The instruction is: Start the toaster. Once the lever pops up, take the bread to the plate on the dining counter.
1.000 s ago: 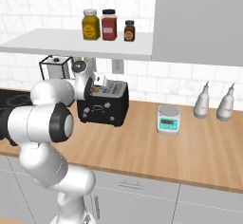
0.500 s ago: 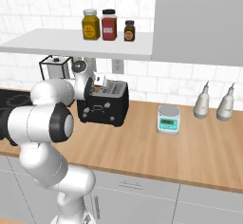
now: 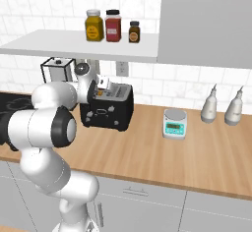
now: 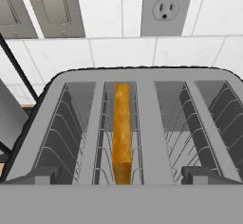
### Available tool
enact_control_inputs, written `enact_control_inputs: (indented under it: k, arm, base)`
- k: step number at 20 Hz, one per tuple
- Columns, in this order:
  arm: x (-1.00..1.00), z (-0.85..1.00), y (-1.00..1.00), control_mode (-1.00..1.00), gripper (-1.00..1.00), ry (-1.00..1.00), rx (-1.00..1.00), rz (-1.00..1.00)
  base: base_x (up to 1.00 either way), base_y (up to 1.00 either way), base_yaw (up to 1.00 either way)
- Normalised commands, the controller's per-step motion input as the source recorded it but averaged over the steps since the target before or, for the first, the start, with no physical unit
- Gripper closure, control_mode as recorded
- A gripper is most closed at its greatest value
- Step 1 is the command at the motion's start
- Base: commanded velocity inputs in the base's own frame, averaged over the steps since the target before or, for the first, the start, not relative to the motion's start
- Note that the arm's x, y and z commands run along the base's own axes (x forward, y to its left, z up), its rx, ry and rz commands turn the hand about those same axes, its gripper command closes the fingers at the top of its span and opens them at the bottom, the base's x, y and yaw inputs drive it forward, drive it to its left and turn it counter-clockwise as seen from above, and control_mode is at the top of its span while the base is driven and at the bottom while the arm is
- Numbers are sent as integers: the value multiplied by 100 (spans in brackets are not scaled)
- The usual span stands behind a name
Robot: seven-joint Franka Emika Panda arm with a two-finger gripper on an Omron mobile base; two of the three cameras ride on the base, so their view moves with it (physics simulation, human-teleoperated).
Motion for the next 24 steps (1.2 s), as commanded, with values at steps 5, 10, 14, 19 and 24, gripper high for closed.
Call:
enact_control_inputs:
  k: [5,10,14,19,24]
  arm:
    - [0,0,0,-100,-100,0,0,0]
    - [0,0,0,-100,-100,0,0,0]
    - [0,0,0,-100,-100,0,0,0]
    - [0,0,0,-100,-100,0,0,0]
    - [0,0,0,-100,-100,0,0,0]
  base:
    - [0,0,0]
    - [0,0,0]
    - [0,0,0]
    - [0,0,0]
    - [0,0,0]
